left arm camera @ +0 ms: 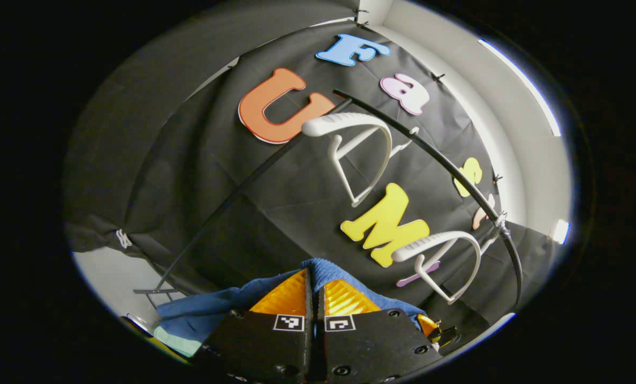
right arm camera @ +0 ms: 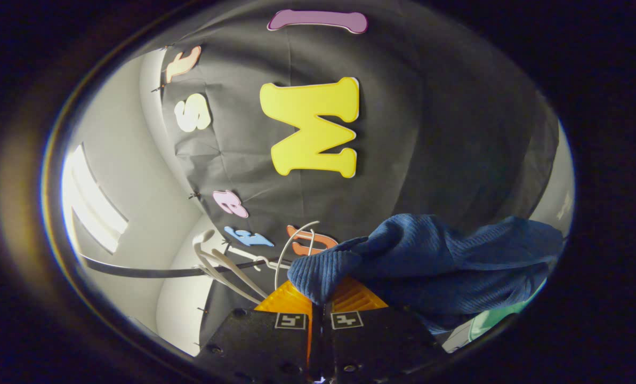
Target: Grasp the clothes on the hanger with both hands and then place them into the laundry hamper below.
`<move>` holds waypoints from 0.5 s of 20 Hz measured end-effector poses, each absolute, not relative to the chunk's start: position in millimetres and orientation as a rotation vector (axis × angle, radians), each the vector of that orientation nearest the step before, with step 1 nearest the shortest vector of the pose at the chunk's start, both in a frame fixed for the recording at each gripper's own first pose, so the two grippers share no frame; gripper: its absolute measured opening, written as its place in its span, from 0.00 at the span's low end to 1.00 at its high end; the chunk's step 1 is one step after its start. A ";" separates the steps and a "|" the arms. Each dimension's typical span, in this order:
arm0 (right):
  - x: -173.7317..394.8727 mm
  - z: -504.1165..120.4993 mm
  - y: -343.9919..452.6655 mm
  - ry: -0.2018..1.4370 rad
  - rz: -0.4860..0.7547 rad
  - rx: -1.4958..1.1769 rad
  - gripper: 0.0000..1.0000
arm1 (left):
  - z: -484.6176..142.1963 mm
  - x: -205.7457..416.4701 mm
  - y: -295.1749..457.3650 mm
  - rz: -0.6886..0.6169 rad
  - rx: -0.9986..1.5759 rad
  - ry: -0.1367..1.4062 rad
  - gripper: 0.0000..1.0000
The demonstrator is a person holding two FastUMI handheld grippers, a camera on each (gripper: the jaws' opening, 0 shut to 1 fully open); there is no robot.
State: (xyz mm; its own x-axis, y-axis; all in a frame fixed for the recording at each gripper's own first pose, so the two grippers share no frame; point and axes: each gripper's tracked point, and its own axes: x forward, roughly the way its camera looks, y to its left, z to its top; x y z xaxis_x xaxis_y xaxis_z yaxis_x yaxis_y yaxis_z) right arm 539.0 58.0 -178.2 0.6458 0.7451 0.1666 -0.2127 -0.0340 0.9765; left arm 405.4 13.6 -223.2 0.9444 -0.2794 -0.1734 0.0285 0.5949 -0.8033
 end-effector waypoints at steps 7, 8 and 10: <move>511.1 -175.9 70.8 0.489 0.809 1.392 0.04 | -214.3 382.5 4.4 -0.207 -0.907 0.310 0.00; 504.5 -171.9 75.6 0.488 0.812 1.381 0.04 | -208.4 378.6 3.6 -0.218 -0.896 0.310 0.00; 488.5 -159.1 88.8 0.488 0.835 1.356 0.04 | -197.9 373.7 1.7 -0.225 -0.877 0.310 0.00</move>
State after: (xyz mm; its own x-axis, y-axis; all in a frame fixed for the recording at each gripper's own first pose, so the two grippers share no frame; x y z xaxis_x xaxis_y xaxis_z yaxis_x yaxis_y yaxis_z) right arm 488.5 88.8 -159.1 0.6310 0.7601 0.1552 -0.2382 -0.0006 0.9712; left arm 373.7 1.7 -197.9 0.9322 -0.3177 -0.1734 0.0660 0.6202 -0.7817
